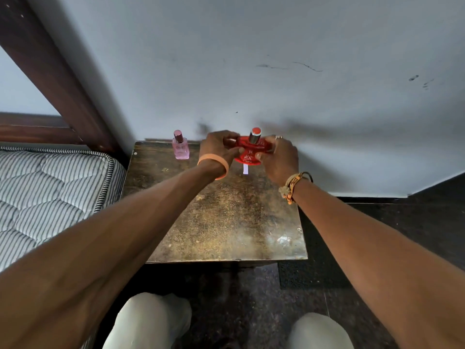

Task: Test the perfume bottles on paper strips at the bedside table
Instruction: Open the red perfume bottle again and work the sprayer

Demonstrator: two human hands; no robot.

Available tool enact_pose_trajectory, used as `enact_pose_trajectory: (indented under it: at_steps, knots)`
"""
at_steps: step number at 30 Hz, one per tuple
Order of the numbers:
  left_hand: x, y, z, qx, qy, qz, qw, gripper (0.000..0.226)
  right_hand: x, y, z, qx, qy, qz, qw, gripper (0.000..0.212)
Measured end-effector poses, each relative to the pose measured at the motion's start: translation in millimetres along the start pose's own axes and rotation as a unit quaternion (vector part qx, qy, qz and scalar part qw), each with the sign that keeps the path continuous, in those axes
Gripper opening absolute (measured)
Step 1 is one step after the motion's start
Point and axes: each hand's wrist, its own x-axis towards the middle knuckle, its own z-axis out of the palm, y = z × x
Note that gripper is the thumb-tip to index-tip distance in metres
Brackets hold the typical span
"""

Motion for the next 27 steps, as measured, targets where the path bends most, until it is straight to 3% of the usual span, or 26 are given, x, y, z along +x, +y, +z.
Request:
enact_pose_trajectory:
  at_steps: [6,22,27]
  knots:
    - [43,-5,11,-0.004,0.02,-0.013,1.0,0.038,48,6,12,-0.017,0.032,0.001,0.999,0.034]
    - [67,-29,29,0.026,0.043,-0.037,0.998,0.037,83,25,34,-0.022,-0.004,0.04,0.999,0.048]
    - [61,-25,25,0.066,0.028,-0.041,0.997,0.056,78,19,29,-0.058,-0.029,0.039,0.997,0.054]
